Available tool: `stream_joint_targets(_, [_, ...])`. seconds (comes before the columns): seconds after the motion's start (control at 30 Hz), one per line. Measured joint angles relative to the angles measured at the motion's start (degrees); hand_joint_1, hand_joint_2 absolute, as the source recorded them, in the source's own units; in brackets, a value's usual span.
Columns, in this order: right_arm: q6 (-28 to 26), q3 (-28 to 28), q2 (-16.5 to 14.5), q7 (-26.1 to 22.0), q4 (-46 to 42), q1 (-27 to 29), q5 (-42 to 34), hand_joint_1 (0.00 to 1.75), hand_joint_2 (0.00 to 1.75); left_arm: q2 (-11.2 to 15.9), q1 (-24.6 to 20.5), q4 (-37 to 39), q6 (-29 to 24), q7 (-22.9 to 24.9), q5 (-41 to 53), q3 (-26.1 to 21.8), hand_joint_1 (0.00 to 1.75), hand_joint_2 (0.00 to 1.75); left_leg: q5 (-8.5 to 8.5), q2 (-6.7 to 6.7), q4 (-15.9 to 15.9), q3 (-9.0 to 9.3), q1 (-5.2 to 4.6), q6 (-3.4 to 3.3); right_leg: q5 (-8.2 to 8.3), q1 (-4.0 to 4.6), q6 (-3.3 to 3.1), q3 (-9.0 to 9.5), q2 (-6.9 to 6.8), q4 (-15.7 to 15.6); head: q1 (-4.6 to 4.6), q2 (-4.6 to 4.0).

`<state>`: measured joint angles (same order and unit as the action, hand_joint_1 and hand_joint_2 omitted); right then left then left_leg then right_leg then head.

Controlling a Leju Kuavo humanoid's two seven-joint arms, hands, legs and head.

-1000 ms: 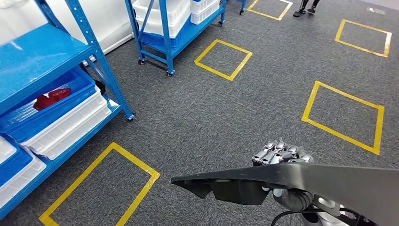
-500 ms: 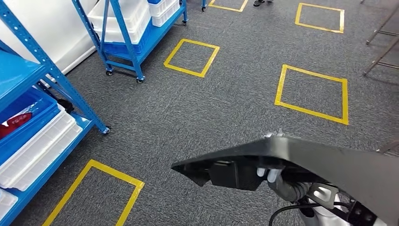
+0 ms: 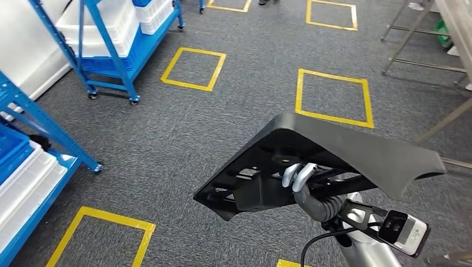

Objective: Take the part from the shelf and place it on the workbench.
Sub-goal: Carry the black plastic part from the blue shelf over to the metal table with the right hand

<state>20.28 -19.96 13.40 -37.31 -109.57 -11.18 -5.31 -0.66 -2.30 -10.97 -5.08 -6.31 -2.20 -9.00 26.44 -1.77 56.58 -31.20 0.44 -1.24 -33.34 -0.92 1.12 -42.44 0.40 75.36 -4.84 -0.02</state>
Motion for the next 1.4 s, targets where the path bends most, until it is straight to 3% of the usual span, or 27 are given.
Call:
stream_joint_targets(0.03, [-0.4,-0.3,0.0,0.0,0.3,-0.2,-0.3,1.75,1.75,0.0,0.0,0.0,-0.1,0.1,0.0,0.0,0.00,1.75,0.05,-0.71,0.0,0.01,0.00,0.05,0.93,-0.07,0.07,0.47,-0.22,-0.7,0.00,0.00])
stream_joint_targets(0.07, [-0.7,-0.6,0.0,0.0,0.5,-0.5,-0.6,1.75,1.75,0.0,-0.1,0.0,-0.1,0.2,0.0,0.0,0.00,1.75,0.14,-1.38,0.1,0.07,0.00,0.15,2.69,-0.11,0.06,2.08,-0.63,-3.7,0.01,0.00])
stream_joint_targets(0.13, [-1.0,-1.2,0.0,0.0,0.8,-1.1,-1.8,1.75,1.75,0.0,-0.2,0.0,0.0,0.3,-0.1,-0.1,0.00,1.75,0.42,-2.52,0.2,0.32,-0.18,0.55,5.90,0.21,-0.26,6.72,-3.25,-12.3,0.01,0.00])
stream_joint_targets(0.2, [-1.0,-1.8,0.0,0.0,0.9,-1.4,-2.9,1.75,1.75,0.0,-0.2,0.0,0.1,0.2,-0.3,-0.4,0.00,1.75,0.74,-3.47,0.3,0.53,-0.48,1.13,6.80,0.68,-0.90,9.00,-5.07,-16.9,-0.01,0.00])
stream_joint_targets(0.3, [-0.7,-2.6,0.0,0.0,0.7,-1.2,-3.7,1.75,1.75,0.0,-0.2,0.0,0.2,0.0,-0.4,-0.7,0.00,1.75,1.29,-4.61,0.5,0.88,-0.50,2.10,6.82,0.77,-1.80,8.90,-3.41,-17.3,-0.01,0.00])
stream_joint_targets(0.37, [-1.0,-3.0,0.1,0.1,0.1,-0.9,-3.9,1.75,1.75,-0.1,-0.2,0.0,0.2,-0.2,-0.2,-0.9,0.00,1.75,3.25,-2.44,2.9,0.05,-0.23,2.84,7.10,0.51,-2.40,8.95,-2.14,-17.6,-0.02,0.00])
stream_joint_targets(0.43, [-1.3,-3.3,0.2,0.1,-0.4,-0.5,-3.9,1.75,1.75,-0.1,-0.1,0.0,0.2,-0.4,0.2,-1.0,0.00,1.75,7.04,0.44,9.7,-2.98,-0.04,3.31,7.24,0.38,-2.76,8.91,-0.88,-17.6,-0.02,0.00])
stream_joint_targets(0.5, [-1.5,-3.6,0.2,0.2,-0.8,0.4,-3.8,1.75,1.75,-0.1,0.2,0.0,0.1,-0.5,0.3,-1.1,0.00,1.75,9.25,1.16,16.3,-6.14,-0.03,3.43,7.26,0.44,-2.87,8.90,0.63,-17.6,-0.02,0.00])
stream_joint_targets(0.53, [-1.5,-3.7,0.2,0.2,-0.9,0.9,-3.7,1.75,1.75,-0.1,0.3,0.0,-0.1,-0.5,0.3,-1.2,0.00,1.75,8.73,1.24,16.9,-6.59,-0.03,3.38,7.26,0.46,-2.87,8.93,1.46,-17.5,-0.02,0.00])
stream_joint_targets(0.6, [-1.5,-3.7,0.2,0.2,-1.2,1.5,-3.7,1.75,1.75,0.0,0.3,0.0,-0.3,-0.7,0.2,-1.4,0.00,1.75,4.74,1.99,11.7,-4.47,0.03,3.07,7.22,0.46,-2.81,9.07,3.13,-17.4,-0.02,0.00])
stream_joint_targets(0.67, [-1.2,-3.7,0.2,0.2,-1.4,1.8,-3.8,1.75,1.75,0.1,0.3,0.0,-0.4,-0.8,0.1,-1.4,0.00,1.75,1.46,5.60,4.2,-1.30,0.31,2.61,7.18,0.44,-2.47,8.95,4.59,-17.1,-0.02,0.00])
stream_joint_targets(0.73, [-1.0,-3.7,0.3,0.2,-1.4,1.9,-3.9,1.75,1.75,0.2,0.3,0.0,-0.5,-0.9,0.1,-1.5,0.00,1.75,0.86,9.06,1.0,-0.12,0.63,2.34,7.17,0.52,-2.05,8.58,5.38,-16.8,-0.02,0.00])
stream_joint_targets(0.8, [-1.0,-3.7,0.3,0.2,-1.4,1.9,-3.9,1.75,1.75,0.2,0.3,0.0,-0.5,-0.9,0.1,-1.5,0.00,1.75,0.83,9.59,0.6,-0.07,0.73,2.33,7.21,0.61,-1.88,8.39,5.64,-16.6,-0.02,0.00])
stream_joint_targets(0.9, [-0.7,-3.6,0.3,0.2,-1.5,2.2,-4.1,1.75,1.75,0.2,0.2,0.0,-0.5,-1.0,0.1,-1.5,0.00,1.75,0.88,8.76,0.9,-0.12,0.41,2.14,7.49,-0.02,-1.38,7.97,6.56,-16.8,-0.01,0.00])
stream_joint_targets(0.97, [-0.1,-3.2,0.3,0.2,-1.6,2.7,-4.4,1.75,1.75,0.2,0.2,0.0,-0.6,-1.2,0.2,-1.7,0.00,1.75,0.58,6.52,0.5,-0.02,0.39,1.28,6.46,-0.10,-0.52,6.80,4.72,-15.2,0.03,0.00])
stream_joint_targets(1.03, [0.4,-2.5,0.2,0.1,-1.8,3.4,-4.9,1.75,1.75,0.3,0.2,0.0,-0.7,-1.3,0.2,-1.8,0.00,1.75,0.32,3.82,0.0,0.14,0.53,0.44,3.15,0.08,0.20,3.75,1.32,-9.0,0.05,0.00])
stream_joint_targets(1.1, [0.8,-1.8,0.1,0.2,-1.9,4.0,-5.2,1.75,1.75,0.3,0.3,0.0,-0.8,-1.3,0.3,-1.9,0.00,1.75,0.44,2.02,0.1,0.12,0.39,0.30,0.56,-0.07,0.50,0.66,0.06,-2.3,0.05,0.00])
stream_joint_targets(1.13, [1.0,-1.4,0.0,0.2,-1.9,4.4,-5.3,1.75,1.75,0.3,0.3,0.0,-0.7,-1.3,0.3,-2.0,0.00,1.75,0.52,1.18,0.1,0.14,0.36,0.30,0.67,-0.16,0.58,0.30,-0.13,-1.3,0.05,0.00])
stream_joint_targets(1.17, [1.2,-1.0,0.0,0.2,-1.9,4.7,-5.3,1.75,1.75,0.3,0.2,0.0,-0.6,-1.4,0.4,-2.0,0.00,1.75,0.61,0.40,0.1,0.20,0.34,0.36,1.82,-0.23,0.58,1.17,-0.35,-2.7,0.05,0.00])
stream_joint_targets(1.2, [1.3,-0.6,0.0,0.2,-2.0,4.9,-5.4,1.75,1.75,0.3,0.2,0.0,-0.5,-1.4,0.5,-2.1,0.00,1.75,0.73,-0.31,0.1,0.33,0.32,0.47,3.60,-0.25,0.47,3.08,-0.87,-6.1,0.05,0.00])
stream_joint_targets(1.27, [1.5,0.1,0.0,0.2,-2.2,5.2,-5.3,1.75,1.75,0.3,0.0,0.0,-0.2,-1.4,0.7,-2.2,0.00,1.75,1.06,-1.48,0.2,0.67,0.10,0.90,6.23,0.10,-0.03,7.41,-3.41,-14.0,0.05,0.00])
stream_joint_targets(1.3, [1.5,0.4,0.0,0.2,-2.4,5.4,-5.2,1.75,1.75,0.4,-0.1,0.0,-0.1,-1.5,0.9,-2.2,0.00,1.75,1.23,-1.98,0.2,0.84,-0.06,1.17,6.69,0.37,-0.36,8.63,-4.30,-16.3,0.05,0.00])
stream_joint_targets(1.33, [1.5,0.6,0.0,0.2,-2.5,5.7,-5.0,1.75,1.75,0.4,-0.1,0.0,0.0,-1.5,1.0,-2.2,0.00,1.75,1.37,-2.48,0.3,0.99,-0.20,1.47,6.62,0.63,-0.66,9.08,-4.73,-17.2,0.05,0.00])
stream_joint_targets(1.4, [1.8,1.1,0.0,0.1,-2.9,6.7,-4.5,1.75,1.75,0.5,-0.3,0.0,0.1,-1.4,1.3,-2.2,0.00,1.75,1.64,-3.43,0.2,1.31,-0.28,2.11,6.71,0.73,-1.25,9.03,-3.54,-17.4,0.05,0.00])
